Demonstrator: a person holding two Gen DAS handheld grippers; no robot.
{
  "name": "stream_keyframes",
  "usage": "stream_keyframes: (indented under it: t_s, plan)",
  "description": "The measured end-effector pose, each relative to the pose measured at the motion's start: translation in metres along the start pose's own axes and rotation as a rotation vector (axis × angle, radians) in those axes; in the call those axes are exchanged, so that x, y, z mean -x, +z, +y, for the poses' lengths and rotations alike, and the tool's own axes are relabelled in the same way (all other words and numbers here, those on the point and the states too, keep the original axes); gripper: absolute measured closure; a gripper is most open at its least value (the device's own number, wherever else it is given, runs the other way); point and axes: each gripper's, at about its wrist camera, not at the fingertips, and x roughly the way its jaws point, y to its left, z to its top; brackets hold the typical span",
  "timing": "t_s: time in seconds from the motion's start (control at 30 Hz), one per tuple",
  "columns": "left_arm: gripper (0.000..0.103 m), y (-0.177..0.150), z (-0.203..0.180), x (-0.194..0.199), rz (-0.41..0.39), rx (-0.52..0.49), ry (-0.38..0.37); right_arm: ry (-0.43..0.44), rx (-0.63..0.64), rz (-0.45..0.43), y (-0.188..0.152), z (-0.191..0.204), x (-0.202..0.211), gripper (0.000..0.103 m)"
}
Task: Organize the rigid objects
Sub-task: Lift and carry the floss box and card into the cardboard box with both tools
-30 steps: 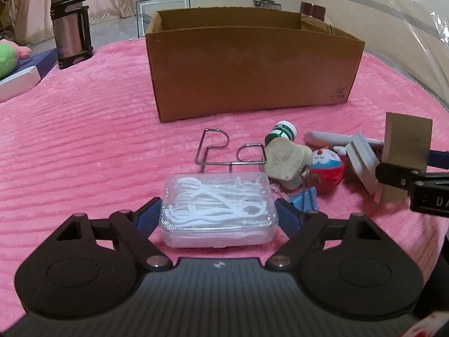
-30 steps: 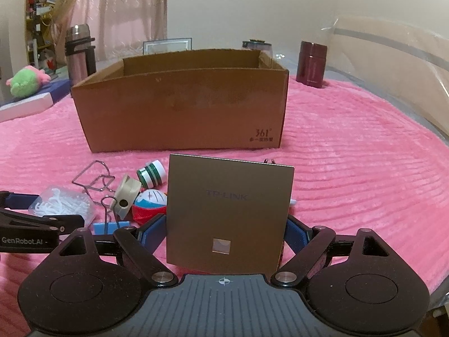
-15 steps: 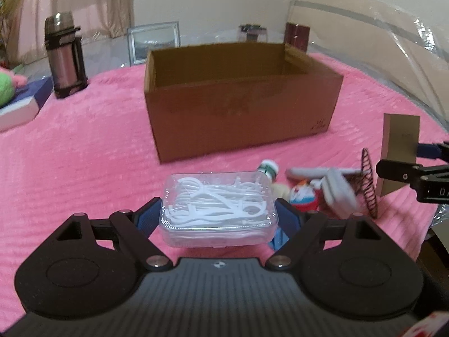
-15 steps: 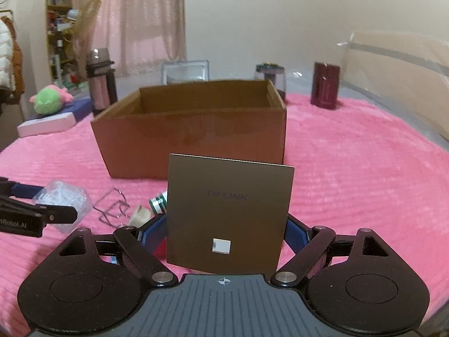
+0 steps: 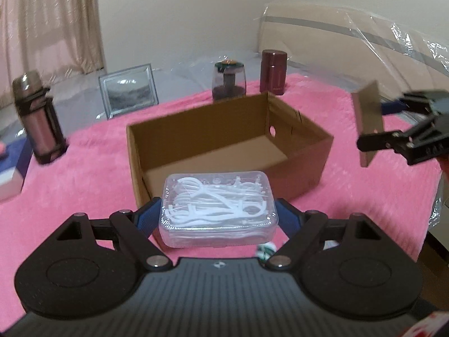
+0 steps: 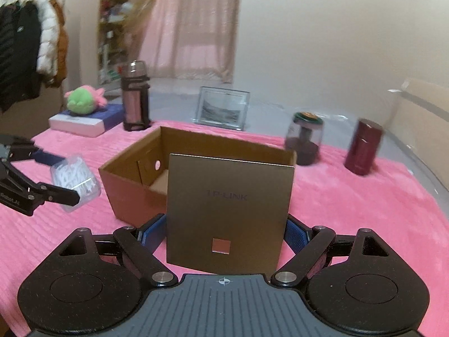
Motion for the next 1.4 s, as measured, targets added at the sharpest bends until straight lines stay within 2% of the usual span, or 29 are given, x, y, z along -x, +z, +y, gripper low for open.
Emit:
stream_keyframes:
  t_s: [0.17, 0.3, 0.43, 0.57, 0.73, 1.07, 1.4]
  plan:
    - [0.020, 0.040, 0.017, -0.026, 0.007, -0.025, -0.013, 0.081, 0.043, 0.058, 0.048, -0.026, -0.041, 0.019]
    - [0.020, 0.066, 0.031, -0.057, 0.041, -0.040, -0.023, 0.147, 0.068, 0.172, 0.073, -0.039, -0.089, 0.019]
    - [0.020, 0.078, 0.040, -0.089, 0.102, -0.073, -0.048, 0.175, 0.144, 0.278, 0.084, -0.041, -0.136, 0.019]
    - [0.021, 0.079, 0.045, -0.124, 0.176, -0.102, -0.058, 0.170, 0.205, 0.384, 0.083, -0.038, -0.178, 0.019]
    - [0.021, 0.072, 0.046, -0.166, 0.274, -0.077, -0.077, 0.163, 0.253, 0.512, 0.065, -0.034, -0.222, 0.019]
    - [0.020, 0.049, 0.047, -0.218, 0.405, -0.091, -0.069, 0.153, 0.297, 0.648, 0.036, -0.029, -0.271, 0.019]
    - [0.020, 0.048, 0.045, -0.237, 0.461, -0.111, -0.083, 0.140, 0.320, 0.751, 0.021, -0.024, -0.302, 0.019]
